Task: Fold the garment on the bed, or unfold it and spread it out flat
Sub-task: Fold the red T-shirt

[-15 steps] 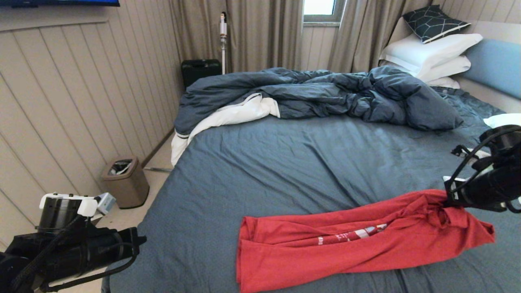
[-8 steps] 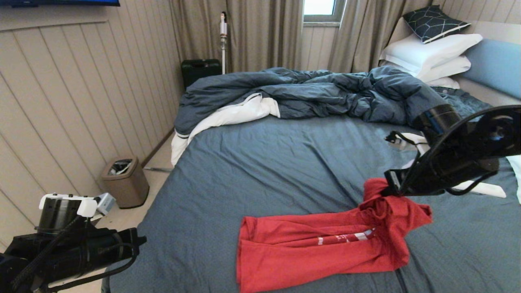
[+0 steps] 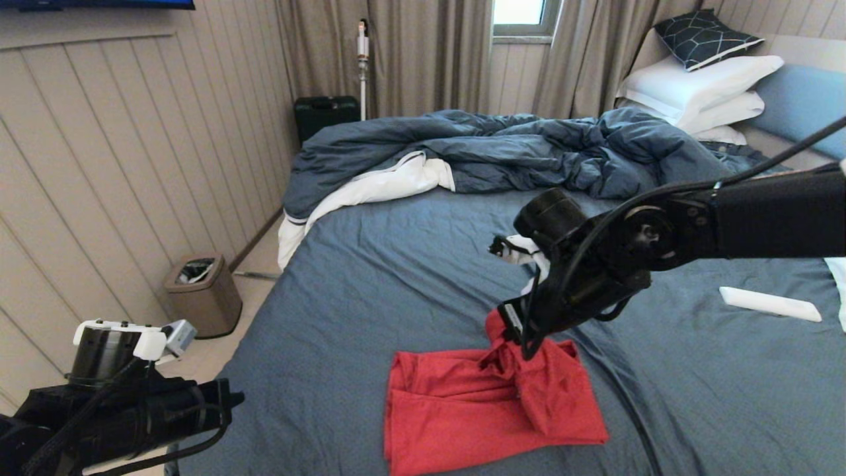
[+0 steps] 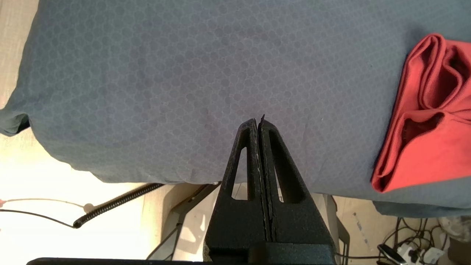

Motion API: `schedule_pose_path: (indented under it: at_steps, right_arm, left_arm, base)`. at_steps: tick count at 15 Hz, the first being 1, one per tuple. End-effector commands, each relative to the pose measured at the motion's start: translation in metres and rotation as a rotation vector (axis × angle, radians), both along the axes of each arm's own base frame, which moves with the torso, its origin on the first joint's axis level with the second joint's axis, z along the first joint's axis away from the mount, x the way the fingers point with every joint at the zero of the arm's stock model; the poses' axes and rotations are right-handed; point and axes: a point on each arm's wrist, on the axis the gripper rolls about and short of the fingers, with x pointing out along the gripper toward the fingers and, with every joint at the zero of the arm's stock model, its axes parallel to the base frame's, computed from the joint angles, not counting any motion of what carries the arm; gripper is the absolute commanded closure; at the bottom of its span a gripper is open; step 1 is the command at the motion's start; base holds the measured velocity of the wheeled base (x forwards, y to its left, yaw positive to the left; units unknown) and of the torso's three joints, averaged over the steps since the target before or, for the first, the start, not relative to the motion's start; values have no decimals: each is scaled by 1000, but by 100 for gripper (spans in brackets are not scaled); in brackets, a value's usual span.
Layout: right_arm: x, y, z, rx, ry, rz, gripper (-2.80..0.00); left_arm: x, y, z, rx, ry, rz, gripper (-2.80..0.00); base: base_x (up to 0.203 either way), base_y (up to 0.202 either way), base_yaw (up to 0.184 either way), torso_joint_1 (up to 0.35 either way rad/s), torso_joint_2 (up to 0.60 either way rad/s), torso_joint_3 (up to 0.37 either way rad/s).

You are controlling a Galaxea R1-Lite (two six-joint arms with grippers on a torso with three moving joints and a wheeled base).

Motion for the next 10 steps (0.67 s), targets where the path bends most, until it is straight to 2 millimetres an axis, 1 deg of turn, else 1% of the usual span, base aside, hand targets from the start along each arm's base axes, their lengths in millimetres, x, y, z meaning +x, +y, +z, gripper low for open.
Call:
schedule_pose_path:
  at_steps: [1,4,5,7,10]
  right_arm:
    - [6,20,-18,-22,35,38,0]
    - [9,30,-13,-19,18,63,0]
    - [9,32,-13,-32,39,72,0]
    - [6,40,-11,-51,63,101,0]
    - [1,43,-2,-47,42,131,0]
  left_arm:
    - [0,0,0,-3,-1,0,0]
    - [1,0,0,0,-2,-1,0]
    - [1,0,0,-1,-4,-1,0]
    - [1,0,1,-1,-5,-1,0]
    - [2,0,0,0,-6,-1,0]
  base:
    - [0,0,0,0,0,0]
    - [0,0,0,0,0,0]
    - [0,0,0,0,0,0]
    - [0,0,0,0,0,0]
    - [0,0,0,0,0,0]
